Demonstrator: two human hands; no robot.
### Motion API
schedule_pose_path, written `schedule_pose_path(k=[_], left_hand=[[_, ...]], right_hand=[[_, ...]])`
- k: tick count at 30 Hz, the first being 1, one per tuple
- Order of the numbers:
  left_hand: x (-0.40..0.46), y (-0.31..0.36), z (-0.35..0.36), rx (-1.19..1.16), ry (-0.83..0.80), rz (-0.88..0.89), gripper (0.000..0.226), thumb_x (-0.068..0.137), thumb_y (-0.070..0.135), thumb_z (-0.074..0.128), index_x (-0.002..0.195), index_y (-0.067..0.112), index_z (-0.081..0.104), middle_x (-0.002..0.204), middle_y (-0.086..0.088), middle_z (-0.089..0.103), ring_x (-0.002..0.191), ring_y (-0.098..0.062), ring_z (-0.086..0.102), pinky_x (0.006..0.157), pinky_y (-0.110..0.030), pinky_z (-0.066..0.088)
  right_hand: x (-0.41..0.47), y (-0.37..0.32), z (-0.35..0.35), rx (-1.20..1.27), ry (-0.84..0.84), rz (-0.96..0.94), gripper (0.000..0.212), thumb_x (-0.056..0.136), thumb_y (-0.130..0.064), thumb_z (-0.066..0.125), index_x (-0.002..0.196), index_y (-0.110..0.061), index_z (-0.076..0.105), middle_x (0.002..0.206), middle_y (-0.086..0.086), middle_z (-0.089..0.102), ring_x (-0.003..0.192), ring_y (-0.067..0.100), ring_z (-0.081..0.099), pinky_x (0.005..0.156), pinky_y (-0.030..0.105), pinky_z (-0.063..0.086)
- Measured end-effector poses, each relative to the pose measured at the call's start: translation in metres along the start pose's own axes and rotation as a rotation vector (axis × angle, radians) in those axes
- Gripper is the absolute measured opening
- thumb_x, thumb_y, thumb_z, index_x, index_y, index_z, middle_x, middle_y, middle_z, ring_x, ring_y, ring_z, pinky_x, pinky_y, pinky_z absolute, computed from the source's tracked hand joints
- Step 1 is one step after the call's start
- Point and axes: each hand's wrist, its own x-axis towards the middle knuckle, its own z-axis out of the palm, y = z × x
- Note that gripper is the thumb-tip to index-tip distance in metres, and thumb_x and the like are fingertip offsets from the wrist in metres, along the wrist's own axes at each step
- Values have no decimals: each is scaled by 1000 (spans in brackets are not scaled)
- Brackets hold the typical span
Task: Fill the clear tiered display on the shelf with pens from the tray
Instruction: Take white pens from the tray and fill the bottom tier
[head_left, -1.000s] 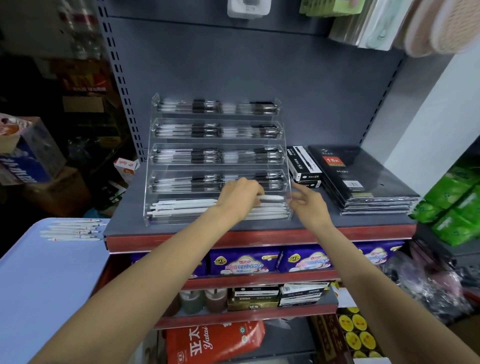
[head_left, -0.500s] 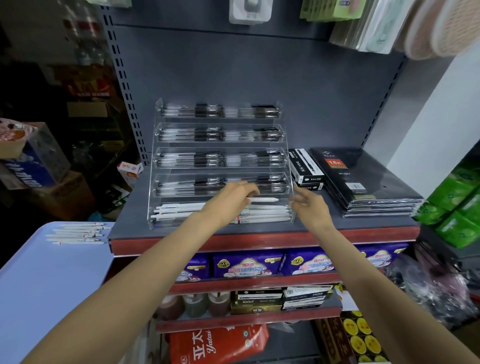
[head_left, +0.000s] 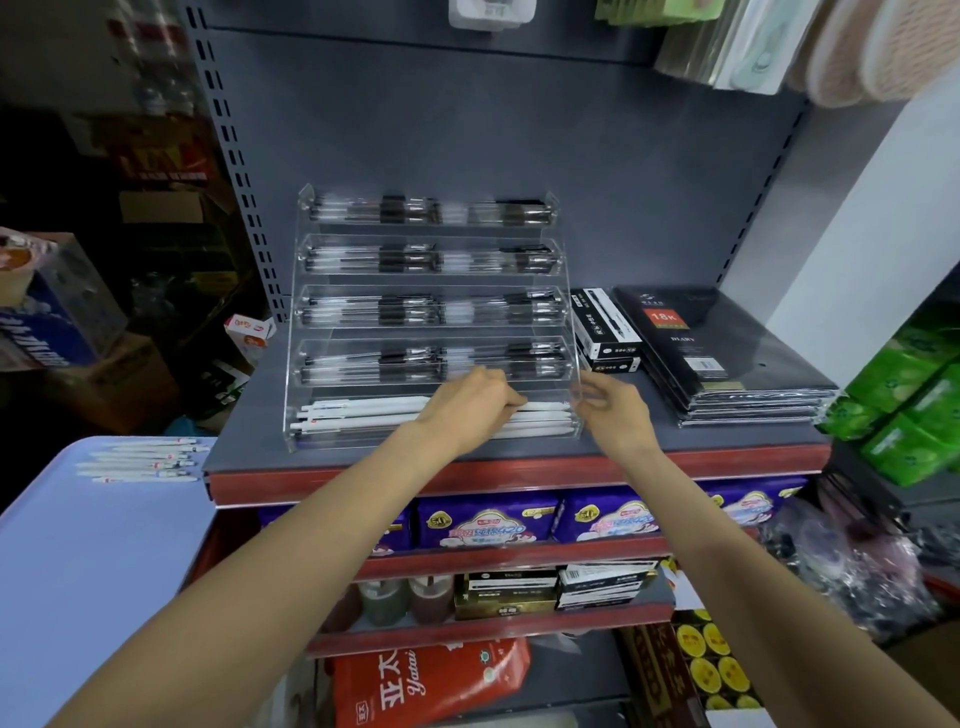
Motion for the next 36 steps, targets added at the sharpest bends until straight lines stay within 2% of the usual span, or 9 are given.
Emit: schedule_pose_path(k=[3, 6, 8, 11, 16, 23, 27, 31, 36], left_hand=[[-1, 3, 1, 2, -31, 1, 33, 99, 31, 40, 126, 22, 58, 116, -5, 56, 112, -23, 49, 91, -40, 46], [-4, 2, -3, -26, -34, -6, 36, 99, 31, 40, 131, 19, 53, 122, -6, 54, 117, -24, 48, 95, -38, 44], [-8, -1, -10, -94, 18, -27, 37, 98, 30, 42, 133, 18, 50, 125, -5, 53, 119, -22, 48, 97, -36, 43], [-22, -13, -25, -215, 142, -71, 34, 97, 30, 47, 128, 19, 54, 118, -1, 56, 114, -19, 51, 95, -38, 45], [-69, -54, -54, -379, 345, -157, 22, 94, 26, 52, 112, 20, 63, 102, 2, 65, 89, -11, 59, 82, -25, 47], [-172, -168, -90, -344, 529, -431, 16, 92, 19, 56, 104, 16, 67, 93, 2, 68, 82, -13, 62, 72, -23, 44], [-231, -250, -90, -328, 458, -593, 14, 91, 15, 56, 99, 11, 67, 91, -7, 70, 83, -23, 63, 74, -32, 48], [-274, -328, -76, -307, 310, -672, 18, 91, 14, 53, 102, 11, 67, 104, -5, 69, 87, -22, 62, 80, -30, 46], [-302, -407, -43, -261, 54, -666, 30, 92, 10, 49, 119, 9, 60, 126, -11, 56, 115, -28, 53, 95, -34, 42]], right_hand=[[-1, -2, 0, -47, -8, -13, 37, 93, -8, 53, 130, -14, 53, 122, 6, 63, 108, 19, 61, 76, 22, 42], [-5, -7, 2, -137, 22, -43, 41, 92, -5, 52, 133, -11, 49, 129, 9, 57, 116, 21, 56, 88, 25, 43], [-8, -14, 4, -189, 105, -104, 44, 91, -2, 52, 135, -9, 47, 134, 11, 51, 123, 23, 50, 99, 26, 38], [-14, -33, 12, -197, 142, -213, 43, 90, -2, 51, 133, -11, 48, 134, 8, 47, 123, 20, 47, 96, 16, 32], [-24, -86, 51, -103, -17, -337, 35, 90, -4, 52, 124, -13, 56, 123, 5, 57, 97, 8, 54, 87, 15, 39], [-55, -179, 177, -61, -263, -479, 30, 88, -6, 53, 116, -15, 61, 115, 2, 63, 99, 12, 60, 91, 22, 43], [-77, -212, 271, -93, -397, -504, 30, 90, -7, 51, 118, -14, 60, 118, 7, 60, 101, 16, 60, 94, 31, 46], [-84, -219, 367, -218, -476, -453, 32, 90, -8, 51, 121, -12, 58, 122, 8, 58, 109, 22, 58, 95, 32, 45], [-74, -192, 454, -443, -541, -270, 37, 92, -8, 48, 128, -7, 53, 132, 14, 53, 115, 30, 54, 94, 36, 46]])
